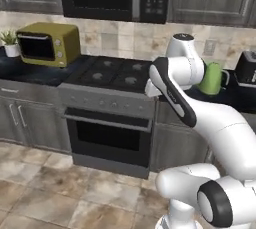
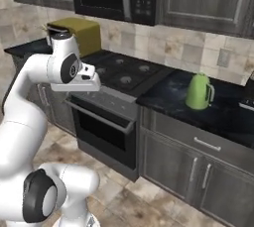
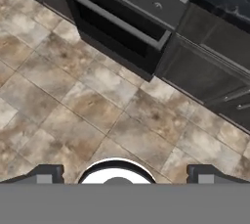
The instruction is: Navigate to the microwave.
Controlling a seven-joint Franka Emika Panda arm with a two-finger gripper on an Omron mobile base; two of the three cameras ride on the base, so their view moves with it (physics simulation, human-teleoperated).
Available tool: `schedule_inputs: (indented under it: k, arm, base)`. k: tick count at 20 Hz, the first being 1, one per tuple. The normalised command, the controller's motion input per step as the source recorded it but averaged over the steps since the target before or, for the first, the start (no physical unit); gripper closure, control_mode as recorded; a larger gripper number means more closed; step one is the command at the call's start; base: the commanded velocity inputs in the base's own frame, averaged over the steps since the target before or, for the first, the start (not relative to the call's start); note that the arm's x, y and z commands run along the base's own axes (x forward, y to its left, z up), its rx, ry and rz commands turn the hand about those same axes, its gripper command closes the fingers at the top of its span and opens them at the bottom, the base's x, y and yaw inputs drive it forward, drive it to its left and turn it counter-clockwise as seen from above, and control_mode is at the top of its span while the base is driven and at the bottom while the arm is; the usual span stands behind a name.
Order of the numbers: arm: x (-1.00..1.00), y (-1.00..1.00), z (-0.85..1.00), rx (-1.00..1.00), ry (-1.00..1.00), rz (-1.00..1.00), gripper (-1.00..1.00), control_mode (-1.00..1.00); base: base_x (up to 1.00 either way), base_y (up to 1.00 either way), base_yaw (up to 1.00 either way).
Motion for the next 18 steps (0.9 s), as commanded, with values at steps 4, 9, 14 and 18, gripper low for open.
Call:
schedule_inputs:
  k: [4, 9, 14, 18]
  arm:
    - [0.00, 0.00, 0.00, 0.00, 0.00, 0.00, -1.00, 1.00]
    - [0.00, 0.00, 0.00, 0.00, 0.00, 0.00, -1.00, 1.00]
    - [0.00, 0.00, 0.00, 0.00, 0.00, 0.00, -1.00, 1.00]
    - [0.00, 0.00, 0.00, 0.00, 0.00, 0.00, -1.00, 1.00]
  base:
    - [1.00, 1.00, -0.44]
    - [1.00, 1.00, -0.44]
    - [0.88, 0.81, -0.45]
    - [0.49, 0.64, -0.30]
